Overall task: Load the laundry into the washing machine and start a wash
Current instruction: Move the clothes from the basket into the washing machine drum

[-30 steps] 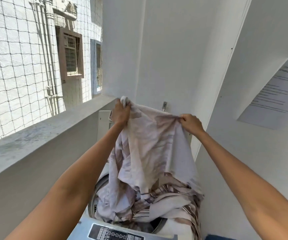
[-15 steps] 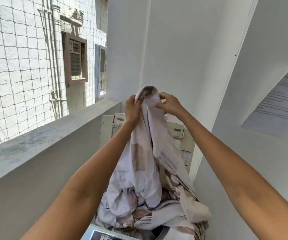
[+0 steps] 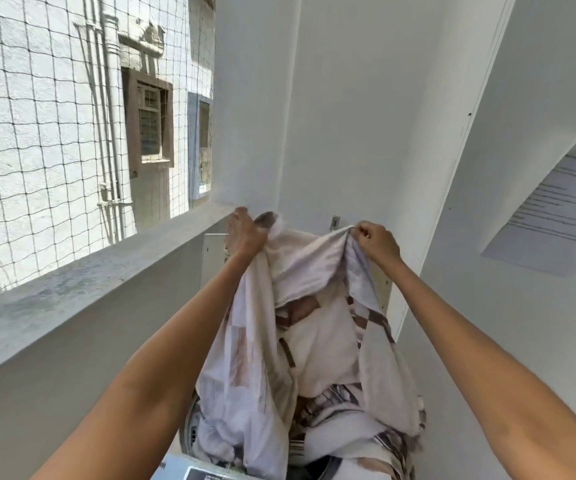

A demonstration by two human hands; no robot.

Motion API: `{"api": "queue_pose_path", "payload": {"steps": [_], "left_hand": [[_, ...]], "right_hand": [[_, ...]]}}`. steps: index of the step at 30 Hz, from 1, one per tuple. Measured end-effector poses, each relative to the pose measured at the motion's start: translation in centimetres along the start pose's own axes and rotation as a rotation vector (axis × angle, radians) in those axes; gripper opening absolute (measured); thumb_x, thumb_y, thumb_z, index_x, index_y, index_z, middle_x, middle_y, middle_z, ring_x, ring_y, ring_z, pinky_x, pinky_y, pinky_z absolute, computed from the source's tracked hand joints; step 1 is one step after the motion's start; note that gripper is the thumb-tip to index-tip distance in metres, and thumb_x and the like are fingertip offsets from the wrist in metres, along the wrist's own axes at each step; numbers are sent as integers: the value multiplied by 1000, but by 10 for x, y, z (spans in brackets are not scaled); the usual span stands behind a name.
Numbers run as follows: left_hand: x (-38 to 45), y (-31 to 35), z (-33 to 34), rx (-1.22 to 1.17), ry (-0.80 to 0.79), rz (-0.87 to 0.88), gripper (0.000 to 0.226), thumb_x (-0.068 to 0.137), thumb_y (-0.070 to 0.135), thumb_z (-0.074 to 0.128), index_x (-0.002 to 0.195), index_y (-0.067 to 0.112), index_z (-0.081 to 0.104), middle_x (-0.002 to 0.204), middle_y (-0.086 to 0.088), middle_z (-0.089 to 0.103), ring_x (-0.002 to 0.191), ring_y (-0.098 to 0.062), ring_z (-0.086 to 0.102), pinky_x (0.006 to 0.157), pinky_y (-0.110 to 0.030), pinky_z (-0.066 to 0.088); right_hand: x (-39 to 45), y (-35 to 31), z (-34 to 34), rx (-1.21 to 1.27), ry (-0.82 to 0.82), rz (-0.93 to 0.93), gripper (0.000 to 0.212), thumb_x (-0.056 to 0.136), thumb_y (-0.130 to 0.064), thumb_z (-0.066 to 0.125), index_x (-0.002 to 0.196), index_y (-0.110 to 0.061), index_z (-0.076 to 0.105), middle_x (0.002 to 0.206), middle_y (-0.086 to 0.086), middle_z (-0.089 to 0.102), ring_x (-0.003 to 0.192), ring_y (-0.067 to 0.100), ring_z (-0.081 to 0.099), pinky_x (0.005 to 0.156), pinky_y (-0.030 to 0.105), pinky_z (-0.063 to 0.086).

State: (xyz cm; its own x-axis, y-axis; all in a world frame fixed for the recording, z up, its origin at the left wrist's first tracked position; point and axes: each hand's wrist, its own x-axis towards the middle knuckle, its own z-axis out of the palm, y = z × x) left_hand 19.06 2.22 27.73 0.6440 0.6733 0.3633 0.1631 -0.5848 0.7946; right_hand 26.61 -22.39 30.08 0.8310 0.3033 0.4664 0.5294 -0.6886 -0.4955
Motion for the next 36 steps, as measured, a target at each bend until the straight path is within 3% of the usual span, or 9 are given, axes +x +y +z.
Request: {"api": "queue_pose_path", "payload": {"steps": [2,5,9,20,22,24,28,33,36], "left_hand": [[-7,13,6,-186,-121,167,54,92,31,57,137,10,35,134,-13,43,125,-30,43,103,-42,38],[-24,42,16,-606,-325,244,35,92,45,54,116,20,55,105,3,61,99,-7,60,80,-18,48],[-23,68,19,-722,-52,213,28,85,35,58,59,25,52,54,10,52,53,-5,46,53,-27,38],[-3,33,-7,-579,101,105,32,93,22,49,64,11,54,58,0,50,61,-17,48,56,-32,36],[0,17,-11,-478,14,40,29,92,25,50,66,14,56,60,2,54,66,-21,58,60,-31,40],[2,2,-16,-303,-143,-49,19,89,25,54,96,8,60,87,-8,64,98,-32,62,76,-36,48],[3,7,-26,-185,-223,-4,66,83,7,52,144,9,26,140,-17,38,130,-33,39,108,-46,36],[-23,41,-13,-312,-557,244,48,93,22,59,136,6,45,132,-11,51,118,-18,48,101,-31,40],[-38,42,10,-327,-609,332,22,94,20,58,93,-1,62,87,-15,58,81,-16,50,72,-30,42]], "right_hand": [[14,-40,-13,101,95,-87,19,94,-33,50,80,-23,58,81,-1,61,77,19,53,66,28,35],[34,-100,-25,243,200,-212,16,93,-30,52,80,-25,59,78,-7,58,77,15,54,67,27,37],[47,-137,-28,335,220,-259,19,93,-32,51,81,-20,61,77,-7,58,76,13,55,66,27,39],[-20,7,42,15,-476,-62,37,89,-31,63,65,-5,53,63,9,46,61,17,41,55,29,25],[-21,18,33,50,-434,-32,44,89,-36,62,64,-1,53,61,8,42,60,15,38,55,29,24],[-14,19,17,11,-349,-56,47,90,-39,61,58,-8,47,56,5,39,56,13,36,56,30,23],[0,6,-4,68,-216,-118,44,95,-34,54,57,-18,38,57,0,37,56,12,36,58,31,25],[1,-30,4,228,-186,-246,35,99,-23,46,72,-1,50,69,4,45,69,12,41,63,26,32],[-3,-40,11,339,-163,-256,31,99,-21,45,72,-7,49,68,2,45,68,12,42,60,21,32]]}}
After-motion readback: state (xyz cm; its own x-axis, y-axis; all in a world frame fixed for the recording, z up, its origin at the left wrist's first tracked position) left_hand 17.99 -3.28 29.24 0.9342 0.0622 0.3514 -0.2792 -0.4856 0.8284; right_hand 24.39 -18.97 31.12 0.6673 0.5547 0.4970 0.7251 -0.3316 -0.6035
